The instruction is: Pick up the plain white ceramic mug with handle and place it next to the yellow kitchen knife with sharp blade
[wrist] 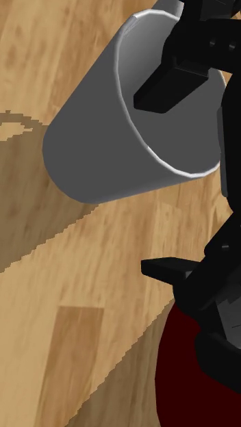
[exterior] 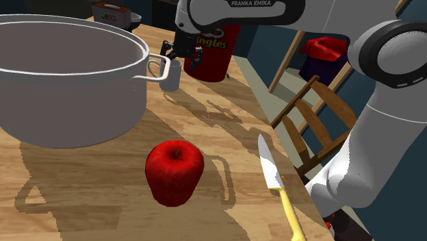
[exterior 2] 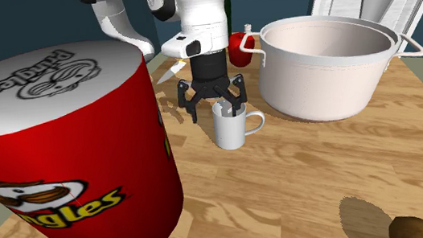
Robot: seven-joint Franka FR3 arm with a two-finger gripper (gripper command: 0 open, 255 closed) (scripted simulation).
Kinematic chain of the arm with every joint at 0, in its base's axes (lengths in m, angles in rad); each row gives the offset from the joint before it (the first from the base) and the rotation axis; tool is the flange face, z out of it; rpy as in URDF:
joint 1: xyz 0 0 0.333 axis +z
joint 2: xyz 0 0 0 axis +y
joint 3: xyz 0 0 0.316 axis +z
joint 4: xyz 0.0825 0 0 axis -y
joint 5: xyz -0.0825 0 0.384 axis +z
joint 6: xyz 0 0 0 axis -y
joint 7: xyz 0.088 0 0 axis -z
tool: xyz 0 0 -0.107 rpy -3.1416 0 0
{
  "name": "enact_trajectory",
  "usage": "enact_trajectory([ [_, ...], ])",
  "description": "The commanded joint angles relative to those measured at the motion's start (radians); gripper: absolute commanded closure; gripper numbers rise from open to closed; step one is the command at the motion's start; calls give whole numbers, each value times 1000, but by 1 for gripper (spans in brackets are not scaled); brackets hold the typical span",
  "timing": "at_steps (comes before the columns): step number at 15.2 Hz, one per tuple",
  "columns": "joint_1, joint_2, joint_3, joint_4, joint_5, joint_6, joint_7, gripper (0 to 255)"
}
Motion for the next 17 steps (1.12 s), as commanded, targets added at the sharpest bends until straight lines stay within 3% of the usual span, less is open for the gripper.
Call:
enact_trajectory([
  [1,0,0,0,0,0,0,0,255],
  [10,0,0,0,0,0,0,0,255],
  [17,4,-1,3,93,5,-93,-10,255],
])
